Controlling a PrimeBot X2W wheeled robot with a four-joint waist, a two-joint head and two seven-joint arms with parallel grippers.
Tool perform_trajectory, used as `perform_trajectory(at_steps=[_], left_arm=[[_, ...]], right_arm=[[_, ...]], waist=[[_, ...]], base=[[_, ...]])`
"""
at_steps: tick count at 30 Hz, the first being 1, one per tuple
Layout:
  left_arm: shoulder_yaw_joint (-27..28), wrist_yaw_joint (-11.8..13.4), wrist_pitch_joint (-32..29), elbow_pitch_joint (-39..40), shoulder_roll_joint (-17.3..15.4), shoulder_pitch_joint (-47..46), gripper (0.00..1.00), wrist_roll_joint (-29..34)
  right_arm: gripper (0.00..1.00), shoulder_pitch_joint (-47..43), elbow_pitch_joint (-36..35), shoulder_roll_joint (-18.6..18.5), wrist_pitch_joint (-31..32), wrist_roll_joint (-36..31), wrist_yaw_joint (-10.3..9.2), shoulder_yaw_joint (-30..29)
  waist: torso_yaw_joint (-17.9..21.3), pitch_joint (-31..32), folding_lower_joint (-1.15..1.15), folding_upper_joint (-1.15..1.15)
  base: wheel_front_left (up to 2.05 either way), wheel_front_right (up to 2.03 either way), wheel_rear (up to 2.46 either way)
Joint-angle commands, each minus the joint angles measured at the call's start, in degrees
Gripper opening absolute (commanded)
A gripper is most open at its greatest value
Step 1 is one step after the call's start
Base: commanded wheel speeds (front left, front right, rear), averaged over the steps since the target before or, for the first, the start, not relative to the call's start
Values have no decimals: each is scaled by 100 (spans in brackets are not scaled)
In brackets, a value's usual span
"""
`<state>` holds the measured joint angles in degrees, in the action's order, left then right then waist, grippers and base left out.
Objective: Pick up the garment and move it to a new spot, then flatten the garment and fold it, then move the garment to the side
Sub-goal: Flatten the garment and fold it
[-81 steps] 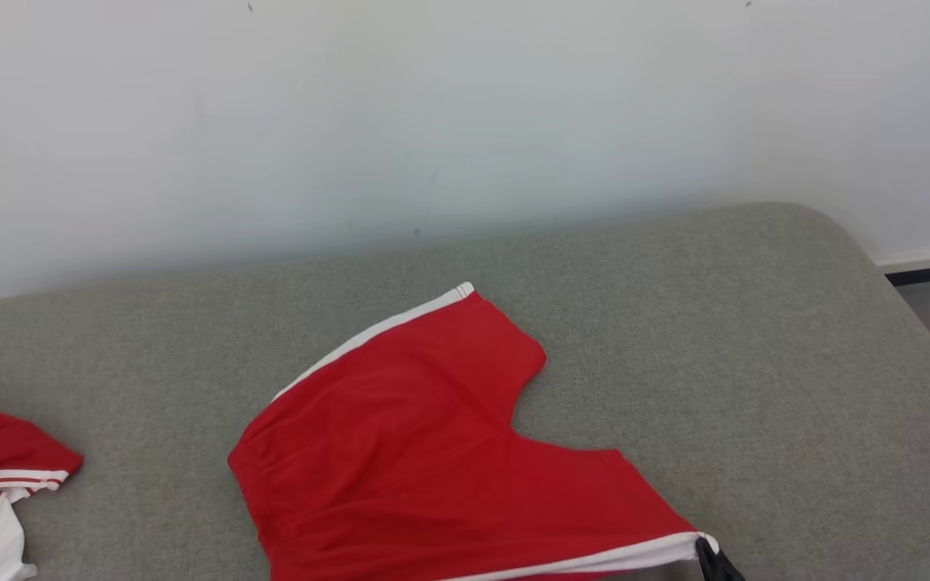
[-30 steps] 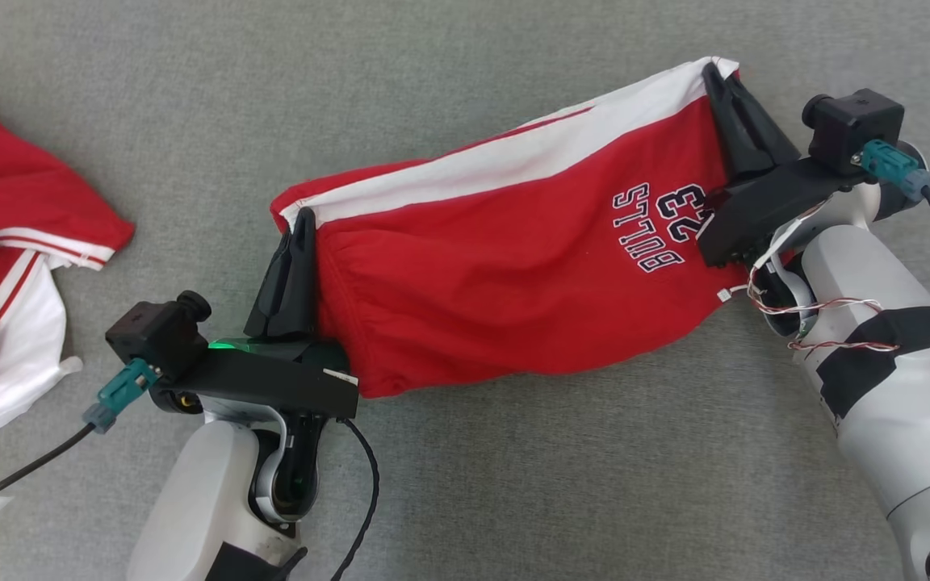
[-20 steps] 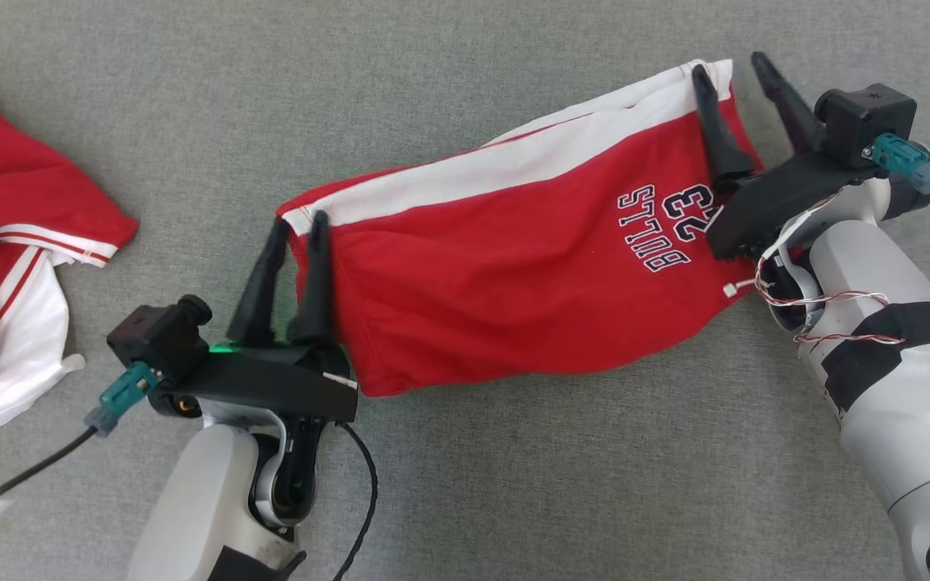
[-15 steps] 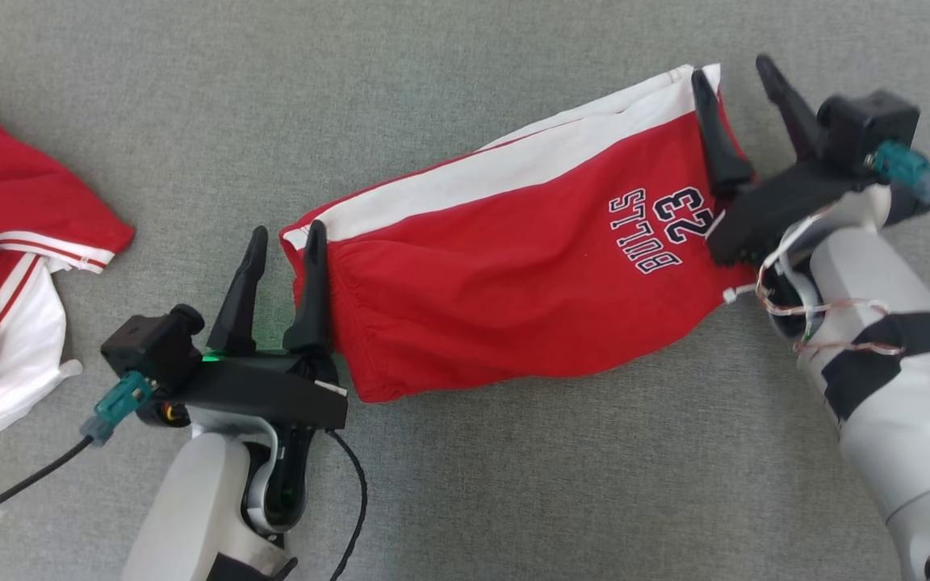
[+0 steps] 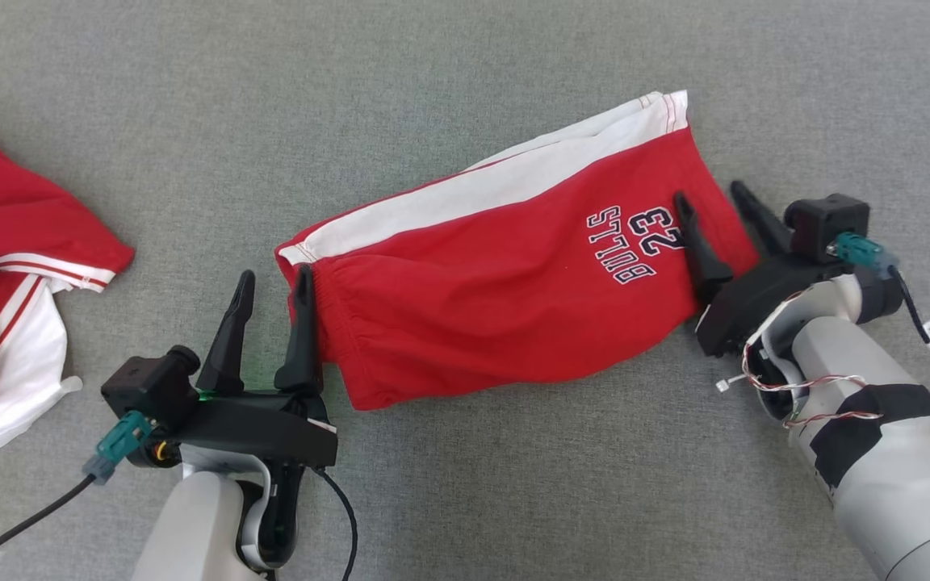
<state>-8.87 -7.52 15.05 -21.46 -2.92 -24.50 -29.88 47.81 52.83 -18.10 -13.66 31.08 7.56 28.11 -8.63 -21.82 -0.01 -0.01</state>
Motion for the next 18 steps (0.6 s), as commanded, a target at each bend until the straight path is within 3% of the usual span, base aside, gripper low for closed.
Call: perform_trajectory(at_steps=[1,4,5,6,7,8,18], left_arm=[[-4,17,19,34,4,98,100,83],[-58,17,19,47,4,127,100,83],[-79,19,19,56,2,131,100,80],[-99,24,19,59,3,147,100,83],[-112,33,19,60,3,170,100,84],[-120,34,19,61,3,199,100,87],[-88,48,19,0,3,535,100,251]], right_arm=[[100,-210,125,82,114,105,-12,126],[100,-222,219,140,327,303,-11,362],[84,-238,245,154,403,364,-11,438],[56,-256,266,163,456,408,-11,514],[13,-275,281,173,499,465,-10,581],[0,-306,293,184,529,538,-10,642],[0,-473,517,181,16,1090,-11,594]], waist=[[7,20,1,1],[0,46,1,1],[-5,58,1,1],[-12,76,1,1],[-15,93,1,1],[-17,117,1,1],[108,559,1,1]], base=[[0,0,0],[0,0,0],[0,0,0],[0,0,0],[0,0,0],[0,0,0],[0,0,0]])
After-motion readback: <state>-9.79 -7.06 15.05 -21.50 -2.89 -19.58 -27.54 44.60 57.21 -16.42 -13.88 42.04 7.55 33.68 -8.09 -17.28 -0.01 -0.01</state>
